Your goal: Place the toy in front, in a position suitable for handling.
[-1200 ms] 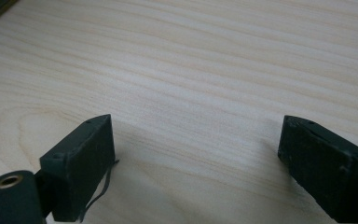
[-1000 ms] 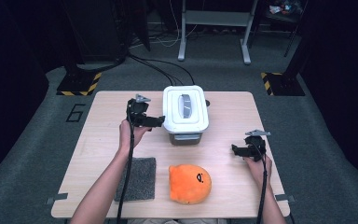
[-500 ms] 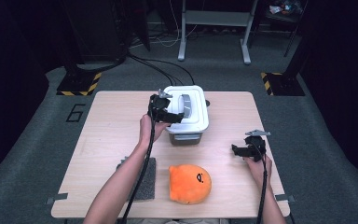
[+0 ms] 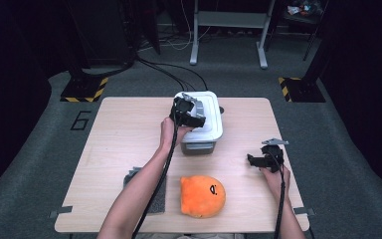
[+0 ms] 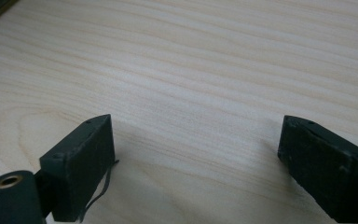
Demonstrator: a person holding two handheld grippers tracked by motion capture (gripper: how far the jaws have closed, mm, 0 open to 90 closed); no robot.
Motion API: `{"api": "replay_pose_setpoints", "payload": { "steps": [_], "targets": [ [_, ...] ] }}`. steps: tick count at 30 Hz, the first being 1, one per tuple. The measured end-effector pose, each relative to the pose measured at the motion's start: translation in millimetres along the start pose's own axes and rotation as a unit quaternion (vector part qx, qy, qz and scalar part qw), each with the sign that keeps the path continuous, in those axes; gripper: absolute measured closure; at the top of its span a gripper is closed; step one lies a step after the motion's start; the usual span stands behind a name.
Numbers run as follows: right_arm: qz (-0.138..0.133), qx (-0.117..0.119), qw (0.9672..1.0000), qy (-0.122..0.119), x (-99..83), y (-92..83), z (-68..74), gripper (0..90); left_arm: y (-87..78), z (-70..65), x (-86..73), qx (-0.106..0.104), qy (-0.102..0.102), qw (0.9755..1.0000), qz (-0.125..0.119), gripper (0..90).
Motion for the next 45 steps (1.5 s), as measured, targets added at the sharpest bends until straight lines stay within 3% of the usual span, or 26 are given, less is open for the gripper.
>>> {"api": "replay_pose_setpoints", "payload": {
  "steps": [14,20,25,26,29,45],
  "targets": [
    [0.000,0.000,1.0000,0.000,0.1,0.1,0.0,9.8,2.8,-5.5,-1.0,-0.005,0.017,0.9998,0.002,35.6],
    [0.000,0.000,1.0000,0.001,0.0,0.0,0.1,9.8,0.7,-2.7,0.0,0.004,0.020,0.9998,-0.008,43.8],
    [0.000,0.001,1.0000,-0.001,-0.1,0.0,0.1,9.8,-1.9,-1.8,-2.2,-0.002,0.020,0.9997,-0.017,53.1],
    [0.000,0.000,1.0000,0.000,0.0,0.0,0.0,9.8,-3.3,-0.8,-2.8,-0.003,0.030,0.9995,-0.013,55.3],
    [0.000,0.000,1.0000,0.000,0.0,0.1,0.0,9.8,-4.5,0.2,-3.5,0.001,0.034,0.9993,-0.014,57.5],
    [0.001,0.001,1.0000,-0.001,-0.1,-0.1,0.2,9.9,-18.3,28.2,-8.1,-0.001,0.023,0.9997,-0.005,63.2]
  ]
}}
Point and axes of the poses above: each handheld gripper's, and its own axes: y roughly forward along the jaws, x roughly out of its top, z roughly to its left, the point moved 7 cm from there along y, roughly forward along the jaws, and after that the axes turned 15 degrees about -y, right-handed, at the moved point
